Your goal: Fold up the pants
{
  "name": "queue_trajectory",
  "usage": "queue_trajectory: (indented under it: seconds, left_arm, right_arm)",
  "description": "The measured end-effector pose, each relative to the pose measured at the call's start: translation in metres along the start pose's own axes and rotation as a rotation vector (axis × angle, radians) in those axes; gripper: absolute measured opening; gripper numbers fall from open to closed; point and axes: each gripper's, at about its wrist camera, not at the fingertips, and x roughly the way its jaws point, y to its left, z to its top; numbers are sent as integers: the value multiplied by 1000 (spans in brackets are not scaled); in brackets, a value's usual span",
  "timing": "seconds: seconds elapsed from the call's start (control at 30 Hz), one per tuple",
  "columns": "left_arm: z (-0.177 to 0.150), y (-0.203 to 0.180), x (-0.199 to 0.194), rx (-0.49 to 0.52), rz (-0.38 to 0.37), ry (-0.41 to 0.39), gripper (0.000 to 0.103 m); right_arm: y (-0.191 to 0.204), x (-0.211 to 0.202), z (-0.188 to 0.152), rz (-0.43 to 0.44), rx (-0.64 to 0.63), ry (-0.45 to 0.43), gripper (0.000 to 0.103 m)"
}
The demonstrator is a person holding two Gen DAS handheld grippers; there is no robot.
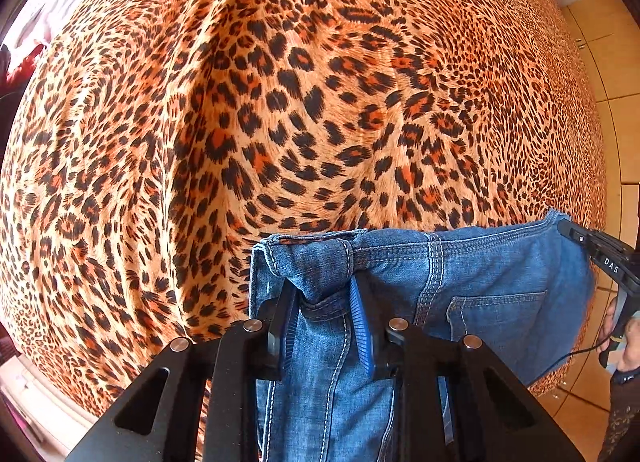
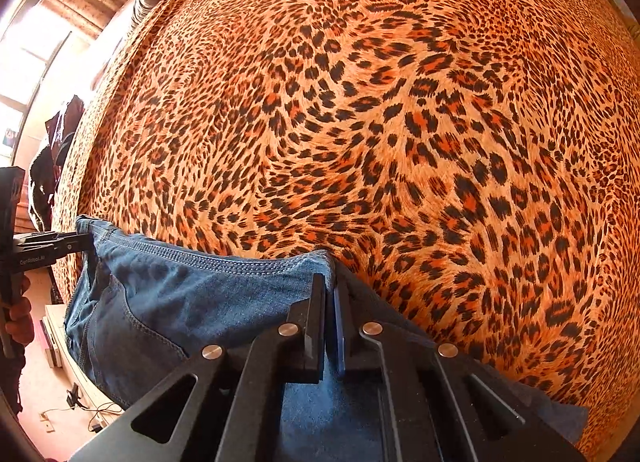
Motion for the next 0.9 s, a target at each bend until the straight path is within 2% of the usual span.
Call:
queue_trajectory:
  seconds: [0.07,0.17,0.23,0.27,0.3,0.33,0.4,0.5,0.6,0.67,0.77,0.9]
  left_arm:
    - [-7,4,-6,0,-1,-3,25]
    - [-17,12,-31,-19,-79,-18,25]
    - [-22,17,-50,-18,-114,-36,29]
    - [-27,19,-60,-11,-101,-55,28]
    - [-30,21,-68,-2,-85,-79,29]
    - [-33,23,-73,7,-76,-92,30]
    - [-35,27,-75,2,-78,-92,32]
    - [-34,35,-67,-58,-89,-52,32]
    - [-29,39,-53,-130,-139,-9,32]
    - [-24,37,-40,-165,-152,18,32]
    - [-18,27,-25,-166,-116,48,32]
    - [-14,12,-20,-141,-36,47,32]
  right_arm:
    - [3,1,-2,-17,4,-25,11]
    - [-6,-20,-11,27,55,-64,12]
    - [-21,-44,-23,112,114,-121,13]
    - [-33,-58,-31,165,146,-154,16]
    - [-46,-72,-40,200,183,-185,25]
    - [-63,-86,-51,211,223,-215,29]
    - [-102,-110,-76,191,300,-263,40]
    - [-166,-131,-126,73,424,-279,40]
    - [-215,-129,-182,-18,543,-240,42]
    - [-236,-116,-210,-8,623,-218,42]
    - [-249,-96,-226,59,692,-212,42]
    - [-249,-70,-223,110,731,-218,43]
